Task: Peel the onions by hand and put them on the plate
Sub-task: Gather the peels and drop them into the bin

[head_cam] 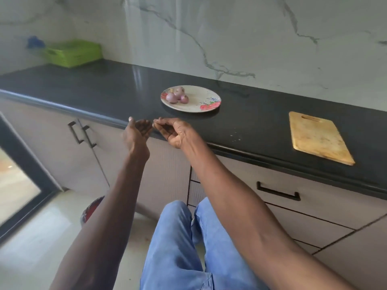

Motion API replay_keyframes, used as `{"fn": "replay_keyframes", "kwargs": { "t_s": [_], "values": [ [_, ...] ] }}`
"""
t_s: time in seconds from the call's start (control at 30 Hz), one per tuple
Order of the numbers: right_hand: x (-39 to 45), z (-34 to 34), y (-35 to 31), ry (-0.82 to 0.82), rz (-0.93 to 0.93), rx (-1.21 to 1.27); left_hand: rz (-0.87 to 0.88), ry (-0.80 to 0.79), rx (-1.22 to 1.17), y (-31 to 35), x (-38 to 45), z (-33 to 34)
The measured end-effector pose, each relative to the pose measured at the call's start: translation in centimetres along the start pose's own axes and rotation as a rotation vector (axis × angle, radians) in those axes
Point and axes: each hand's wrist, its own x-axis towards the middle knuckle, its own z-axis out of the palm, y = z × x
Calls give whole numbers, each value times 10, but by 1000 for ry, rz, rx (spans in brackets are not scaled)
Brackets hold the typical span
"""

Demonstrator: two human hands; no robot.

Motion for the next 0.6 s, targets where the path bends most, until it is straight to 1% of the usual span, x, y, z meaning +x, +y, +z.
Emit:
{"fn": "replay_keyframes", "kwargs": {
  "t_s": [0.23,0.4,0.5,0.6],
  "values": [
    [67,37,97,-62,211,-56,-98,248,79,13,58,-124],
    [144,31,175,2,342,-97,-169,450,164,0,107,-215],
    [198,13,223,69,400,-209,-194,594,211,-17,137,-266],
    [248,-7,273,134,435,-365,-249,685,309,-42,163,-311]
  ]
}}
